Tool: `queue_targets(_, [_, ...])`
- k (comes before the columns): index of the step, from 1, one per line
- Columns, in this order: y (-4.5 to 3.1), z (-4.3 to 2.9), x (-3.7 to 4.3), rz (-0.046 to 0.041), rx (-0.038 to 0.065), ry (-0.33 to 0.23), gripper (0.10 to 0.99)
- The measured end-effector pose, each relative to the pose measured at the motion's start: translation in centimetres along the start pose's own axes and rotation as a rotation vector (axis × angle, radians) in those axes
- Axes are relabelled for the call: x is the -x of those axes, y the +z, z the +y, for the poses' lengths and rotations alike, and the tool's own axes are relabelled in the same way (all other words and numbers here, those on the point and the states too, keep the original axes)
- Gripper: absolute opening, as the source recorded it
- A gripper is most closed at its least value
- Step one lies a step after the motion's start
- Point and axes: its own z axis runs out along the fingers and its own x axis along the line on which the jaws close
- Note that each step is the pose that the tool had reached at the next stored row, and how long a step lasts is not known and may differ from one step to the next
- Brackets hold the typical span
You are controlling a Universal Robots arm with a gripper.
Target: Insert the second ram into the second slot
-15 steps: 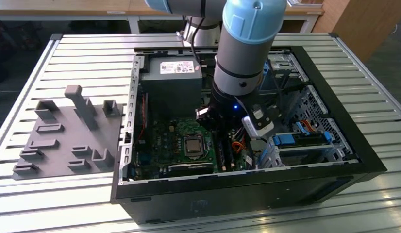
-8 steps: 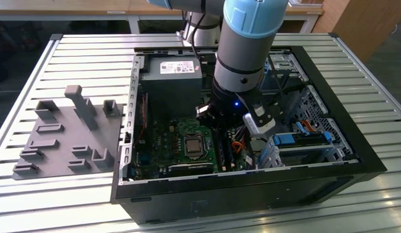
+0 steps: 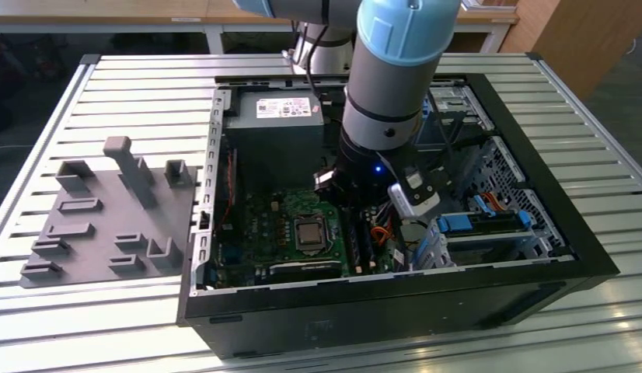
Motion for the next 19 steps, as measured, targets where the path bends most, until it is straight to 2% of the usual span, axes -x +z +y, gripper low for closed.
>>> queue_targets(5, [0.67, -0.01, 0.01, 0.0007, -0.002, 0.000, 0.106])
queue_targets(7, [0.66, 0.02, 0.02, 0.0013, -0.004, 0.000, 0.106])
queue_targets(8, [0.54, 0.04, 0.03, 0.0016, -0.005, 0.000, 0.106])
queue_targets(11, [-0.11, 0.06, 0.00, -0.0011, 0.003, 0.000, 0.106])
queue_targets(14, [-1.02, 0.03, -0.03, -0.0004, 0.001, 0.000, 0.106])
queue_targets(19, [-1.76, 0.04, -0.06, -0.0002, 0.001, 0.000, 0.106])
